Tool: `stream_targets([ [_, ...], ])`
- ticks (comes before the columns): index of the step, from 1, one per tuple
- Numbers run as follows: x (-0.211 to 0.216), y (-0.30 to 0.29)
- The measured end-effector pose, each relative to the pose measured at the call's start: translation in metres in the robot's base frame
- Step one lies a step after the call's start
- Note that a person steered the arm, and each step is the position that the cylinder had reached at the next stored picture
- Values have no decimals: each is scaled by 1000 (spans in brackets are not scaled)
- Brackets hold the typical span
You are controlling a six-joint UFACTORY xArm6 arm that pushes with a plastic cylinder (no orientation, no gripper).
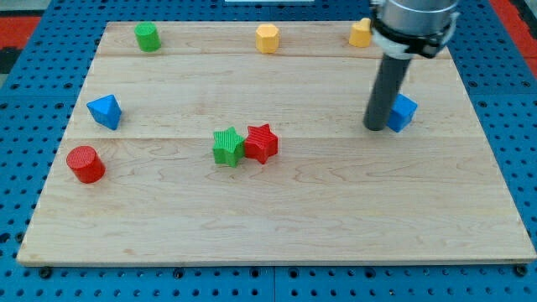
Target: Keep red star vertically below red circle
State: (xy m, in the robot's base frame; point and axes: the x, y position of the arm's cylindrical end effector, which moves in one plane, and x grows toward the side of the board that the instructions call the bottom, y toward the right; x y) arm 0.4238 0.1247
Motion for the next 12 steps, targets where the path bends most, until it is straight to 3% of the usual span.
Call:
stream_targets([
  [1, 0, -53],
  [2, 0, -69],
  [8, 1, -74],
  [10, 33, -75],
  [11, 10, -80],
  [12, -11, -144],
])
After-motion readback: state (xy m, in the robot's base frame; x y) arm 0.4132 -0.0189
